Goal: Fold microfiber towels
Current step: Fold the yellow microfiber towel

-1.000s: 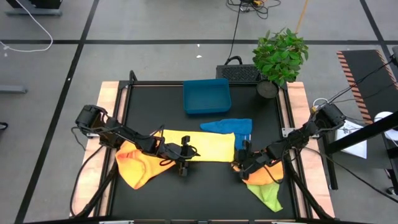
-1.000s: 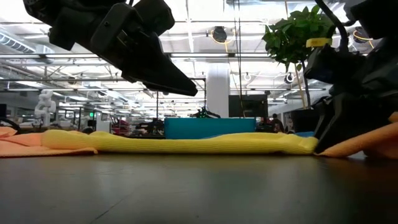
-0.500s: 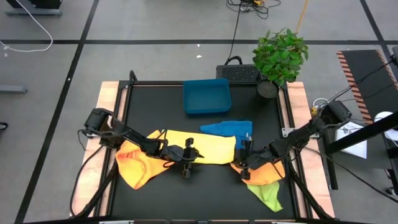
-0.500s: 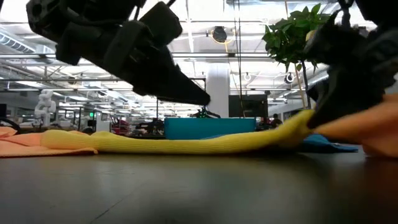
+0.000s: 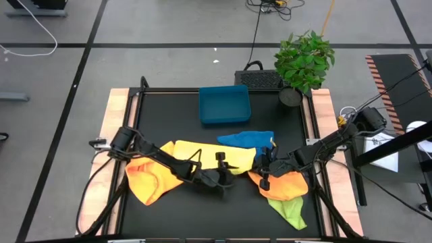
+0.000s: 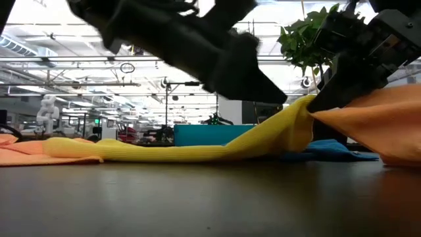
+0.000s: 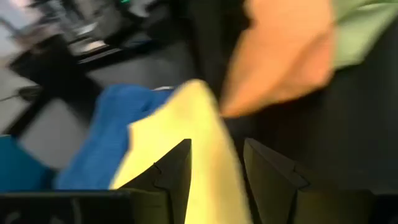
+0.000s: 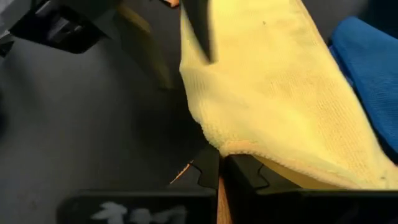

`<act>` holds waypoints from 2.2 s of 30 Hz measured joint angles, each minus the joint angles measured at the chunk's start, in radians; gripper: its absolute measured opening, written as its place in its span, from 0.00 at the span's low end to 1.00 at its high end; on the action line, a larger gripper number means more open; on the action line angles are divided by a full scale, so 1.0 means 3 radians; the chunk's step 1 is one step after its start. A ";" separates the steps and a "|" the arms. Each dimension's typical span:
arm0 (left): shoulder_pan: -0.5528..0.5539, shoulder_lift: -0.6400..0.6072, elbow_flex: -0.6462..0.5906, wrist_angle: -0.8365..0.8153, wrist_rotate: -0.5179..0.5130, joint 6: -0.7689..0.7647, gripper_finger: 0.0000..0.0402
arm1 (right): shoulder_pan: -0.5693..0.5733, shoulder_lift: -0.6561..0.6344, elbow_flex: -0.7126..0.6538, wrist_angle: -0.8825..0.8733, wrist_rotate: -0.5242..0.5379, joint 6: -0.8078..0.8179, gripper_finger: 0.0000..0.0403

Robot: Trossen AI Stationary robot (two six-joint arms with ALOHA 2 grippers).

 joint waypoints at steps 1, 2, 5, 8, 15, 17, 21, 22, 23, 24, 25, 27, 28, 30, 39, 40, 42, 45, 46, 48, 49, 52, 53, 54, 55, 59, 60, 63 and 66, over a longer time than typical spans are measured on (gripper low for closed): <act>0.0003 0.0028 0.0083 -0.0073 -0.0041 -0.0004 0.37 | 0.0000 0.0000 0.0000 0.0004 -0.0005 -0.0002 0.01; 0.0008 0.0043 0.0148 -0.0168 -0.0061 -0.0006 0.37 | 0.0000 0.0000 0.0000 0.0011 -0.0008 -0.0003 0.01; 0.0023 0.0148 0.0340 -0.0301 -0.0060 -0.0004 0.37 | 0.0000 0.0000 0.0000 0.0016 -0.0011 -0.0007 0.01; 0.0014 0.0247 0.0500 -0.0375 -0.0038 0.0095 0.37 | 0.0000 0.0000 0.0001 0.0034 -0.0011 -0.0009 0.01; 0.0011 0.0354 0.0683 -0.0484 -0.0116 0.0126 0.37 | 0.0001 0.0000 0.0001 0.0045 -0.0011 -0.0022 0.01; 0.0027 0.0356 0.0687 -0.0481 -0.0141 0.0136 0.37 | 0.0001 0.0000 0.0001 0.0043 -0.0011 -0.0019 0.01; 0.0072 0.0350 0.0686 -0.0610 -0.0152 0.0057 0.37 | 0.0001 -0.0001 0.0001 0.0053 -0.0014 -0.0020 0.01; 0.0082 0.0351 0.0685 -0.0637 -0.0152 0.0037 0.37 | 0.0001 -0.0001 0.0001 0.0054 -0.0019 -0.0020 0.01; 0.0093 0.0351 0.0684 -0.0646 -0.0151 0.0021 0.37 | 0.0001 0.0000 0.0001 0.0059 -0.0036 -0.0021 0.01; 0.0103 0.0350 0.0684 -0.0647 -0.0152 -0.0005 0.37 | 0.0001 -0.0001 0.0001 0.0072 -0.0060 -0.0022 0.01; 0.0109 0.0350 0.0684 -0.0650 -0.0152 -0.0027 0.37 | 0.0001 -0.0001 0.0001 0.0081 -0.0064 -0.0023 0.01; 0.0120 0.0350 0.0684 -0.0675 -0.0152 -0.0030 0.37 | 0.0001 -0.0001 0.0002 0.0095 -0.0064 -0.0029 0.01; 0.0121 0.0350 0.0684 -0.0675 -0.0152 -0.0027 0.37 | 0.0001 -0.0001 0.0003 0.0093 -0.0065 -0.0031 0.01; 0.0121 0.0350 0.0684 -0.0668 -0.0152 0.0005 0.36 | 0.0001 -0.0001 0.0003 0.0093 -0.0066 -0.0027 0.01; 0.0117 0.0350 0.0684 -0.0672 0.0055 0.0078 0.11 | 0.0003 0.0000 0.0003 0.0093 -0.0068 -0.0034 0.01; 0.0118 0.0350 0.0684 -0.0676 0.0060 0.0091 0.06 | 0.0003 -0.0001 0.0003 0.0093 -0.0072 -0.0034 0.01; 0.0118 0.0350 0.0684 -0.0717 0.0068 0.0121 0.02 | 0.0003 -0.0001 0.0003 0.0093 -0.0104 -0.0074 0.01; 0.0118 0.0350 0.0684 -0.0780 0.0092 0.0137 0.02 | 0.0003 -0.0001 0.0004 0.0071 -0.0305 -0.0150 0.03; 0.0116 0.0349 0.0684 -0.0810 0.0092 0.0138 0.01 | 0.0012 -0.0003 0.0006 0.0044 -0.0345 -0.0148 0.05; 0.0115 0.0349 0.0684 -0.0894 0.0090 0.0139 0.01 | 0.0053 -0.0003 0.0006 -0.0050 -0.0421 -0.0136 0.09; 0.0117 0.0349 0.0684 -0.0940 0.0089 0.0139 0.01 | 0.0082 -0.0003 0.0006 -0.0106 -0.0423 -0.0135 0.11; 0.0118 0.0349 0.0684 -0.1088 0.0088 0.0111 0.01 | 0.0172 -0.0003 0.0006 -0.0312 -0.0420 -0.0082 0.19; 0.0118 0.0349 0.0684 -0.1143 0.0089 0.0086 0.01 | 0.0199 -0.0003 0.0006 -0.0388 -0.0415 -0.0042 0.22; 0.0115 0.0349 0.0683 -0.1186 0.0096 0.0073 0.01 | 0.0224 -0.0003 0.0006 -0.0460 -0.0411 0.0008 0.24; 0.0114 0.0349 0.0683 -0.1216 0.0129 0.0058 0.01 | 0.0243 -0.0003 0.0006 -0.0534 -0.0411 0.0062 0.27; 0.0083 0.0301 0.0678 -0.1299 0.0320 0.0027 0.00 | 0.0286 -0.0003 0.0006 -0.0885 -0.0368 0.0283 0.36; 0.0067 0.0276 0.0679 -0.1305 0.0378 0.0022 0.00 | 0.0294 -0.0003 0.0006 -0.1002 -0.0311 0.0343 0.37; -0.0002 0.0117 0.0679 -0.1533 0.0441 0.0000 0.00 | 0.0298 -0.0003 0.0006 -0.1412 -0.0157 0.0552 0.38; -0.0085 -0.0071 0.0681 -0.1836 0.0395 -0.0047 0.00 | 0.0298 -0.0003 0.0006 -0.1622 -0.0059 0.0650 0.38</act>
